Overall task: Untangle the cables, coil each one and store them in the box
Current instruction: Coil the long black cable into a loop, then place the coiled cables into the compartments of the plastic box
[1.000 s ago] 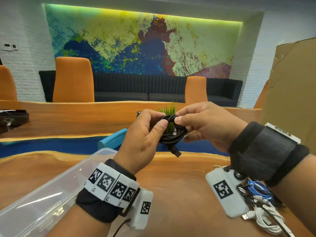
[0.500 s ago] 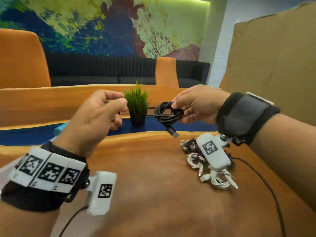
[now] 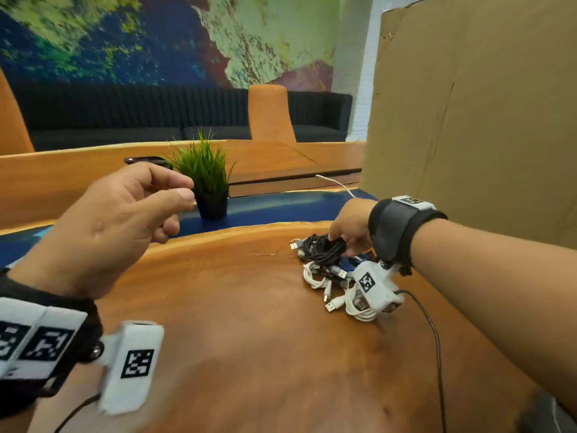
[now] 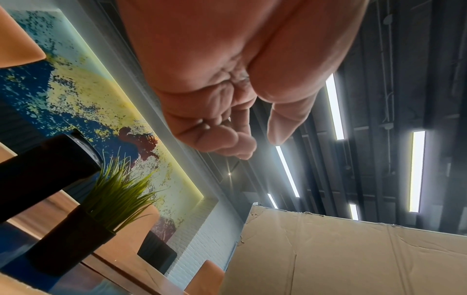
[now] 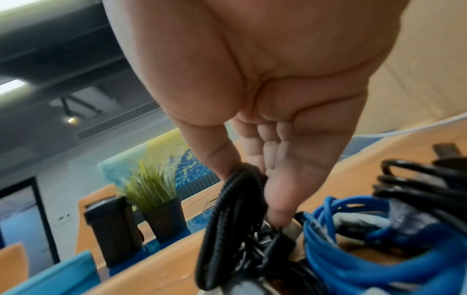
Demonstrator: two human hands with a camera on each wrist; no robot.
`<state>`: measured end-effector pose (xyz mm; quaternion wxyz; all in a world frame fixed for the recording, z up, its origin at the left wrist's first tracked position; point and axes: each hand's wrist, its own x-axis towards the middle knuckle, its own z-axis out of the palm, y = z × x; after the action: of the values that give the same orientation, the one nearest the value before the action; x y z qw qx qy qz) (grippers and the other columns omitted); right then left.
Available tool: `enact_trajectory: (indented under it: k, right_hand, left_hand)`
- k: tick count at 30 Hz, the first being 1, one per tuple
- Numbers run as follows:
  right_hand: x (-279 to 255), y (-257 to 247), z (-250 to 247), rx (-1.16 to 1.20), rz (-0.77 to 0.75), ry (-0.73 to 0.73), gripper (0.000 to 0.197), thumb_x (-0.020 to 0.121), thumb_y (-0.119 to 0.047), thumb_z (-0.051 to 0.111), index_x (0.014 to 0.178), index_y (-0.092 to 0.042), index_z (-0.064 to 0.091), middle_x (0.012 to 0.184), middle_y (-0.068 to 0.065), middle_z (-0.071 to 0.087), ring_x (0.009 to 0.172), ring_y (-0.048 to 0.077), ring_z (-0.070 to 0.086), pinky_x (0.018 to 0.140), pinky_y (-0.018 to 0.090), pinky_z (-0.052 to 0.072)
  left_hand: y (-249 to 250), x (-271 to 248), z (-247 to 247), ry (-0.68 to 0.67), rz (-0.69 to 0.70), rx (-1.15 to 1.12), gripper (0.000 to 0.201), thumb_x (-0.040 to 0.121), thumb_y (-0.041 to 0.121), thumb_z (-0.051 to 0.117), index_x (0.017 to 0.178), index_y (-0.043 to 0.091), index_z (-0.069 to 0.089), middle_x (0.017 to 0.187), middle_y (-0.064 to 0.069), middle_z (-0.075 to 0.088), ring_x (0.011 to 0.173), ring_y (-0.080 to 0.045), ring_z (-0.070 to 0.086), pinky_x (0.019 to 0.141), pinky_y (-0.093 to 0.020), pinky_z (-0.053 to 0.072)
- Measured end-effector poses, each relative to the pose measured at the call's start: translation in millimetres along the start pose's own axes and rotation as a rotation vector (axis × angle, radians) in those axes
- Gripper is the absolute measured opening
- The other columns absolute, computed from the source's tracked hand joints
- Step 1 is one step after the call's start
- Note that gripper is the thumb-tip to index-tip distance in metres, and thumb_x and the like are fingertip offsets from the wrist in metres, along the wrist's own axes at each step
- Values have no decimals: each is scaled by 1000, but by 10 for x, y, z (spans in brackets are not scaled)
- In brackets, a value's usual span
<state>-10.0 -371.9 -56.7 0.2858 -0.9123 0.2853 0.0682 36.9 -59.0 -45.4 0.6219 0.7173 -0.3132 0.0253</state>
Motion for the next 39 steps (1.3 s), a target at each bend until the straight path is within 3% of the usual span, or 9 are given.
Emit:
enact_trajectory:
  k: [2, 5, 11, 15, 20, 26, 30, 35, 39]
  right_hand:
    - [-16, -39, 4, -170, -54, 13, 31, 89, -22, 66, 117, -8, 64, 97, 10, 71, 85, 25, 69, 65, 24, 53]
    - [14, -86, -44, -374, -80, 178, 13, 86, -20, 62, 79, -9, 64, 74, 5, 65, 61, 20, 61, 44, 21, 44]
    - [-175, -353, -29, -512, -401, 285, 19, 87, -34, 63, 86, -18, 73, 84, 2, 69, 80, 20, 63, 75, 35, 56]
    - [-476, -650, 185, -529, -561, 162, 20, 90, -41, 64, 101, -26, 70, 92, -7, 67, 85, 10, 60, 83, 34, 54]
    - [-761, -907, 385, -524, -707, 82, 17, 89, -43, 65, 102, -32, 68, 94, -11, 66, 88, 8, 60, 86, 35, 53]
    - [-947, -924, 436, -554, -810, 6, 14, 89, -46, 64, 97, -35, 68, 95, -15, 65, 89, 3, 59, 87, 31, 52]
    - [-1047, -880, 439, -560, -815, -16, 13, 89, -44, 64, 99, -35, 67, 96, -15, 65, 89, 4, 60, 88, 32, 53]
    - [-1133, -825, 490, -598, -805, -11, 23, 88, -41, 66, 110, -34, 65, 99, -14, 64, 91, 8, 60, 87, 33, 53]
    - [-1107, -734, 651, -712, -777, 36, 40, 87, -39, 66, 126, -34, 57, 114, -9, 61, 100, 15, 58, 87, 34, 52]
  left_hand:
    - [16, -8, -13, 8, -20, 42, 50, 61, 64, 77, 102, 35, 71, 90, -10, 69, 68, -16, 57, 65, -42, 44]
    - [80, -26, -40, 36, -42, 96, 25, 75, 46, 69, 97, 35, 71, 91, -10, 69, 70, -16, 59, 67, -41, 46]
    - [256, -90, -87, 63, -131, 317, 7, 93, 25, 64, 98, 23, 68, 88, 0, 69, 73, -14, 60, 66, -32, 50]
    - [312, 22, -332, -101, -242, 879, 17, 92, 37, 61, 94, 22, 69, 88, 5, 69, 82, -14, 64, 66, -31, 50]
    - [223, -54, -932, -348, -535, 1518, 37, 89, 46, 55, 76, 12, 62, 70, -1, 57, 66, -22, 53, 53, -28, 37]
    - [34, -474, -1231, -507, -807, 1657, 61, 84, 52, 68, 132, 17, 53, 120, -3, 65, 100, -25, 60, 73, -29, 40]
    - [-18, -515, -1175, -487, -714, 1589, 71, 83, 40, 76, 141, 18, 41, 123, -6, 61, 102, -26, 59, 77, -32, 43]
    - [-18, -370, -697, -604, -497, 1445, 76, 80, 28, 81, 143, 29, 37, 86, 7, 51, 90, -21, 55, 74, -32, 42]
    - [-47, -202, -145, -667, -323, 1334, 77, 80, 20, 80, 142, 35, 38, 94, 4, 54, 80, -15, 55, 64, -28, 41]
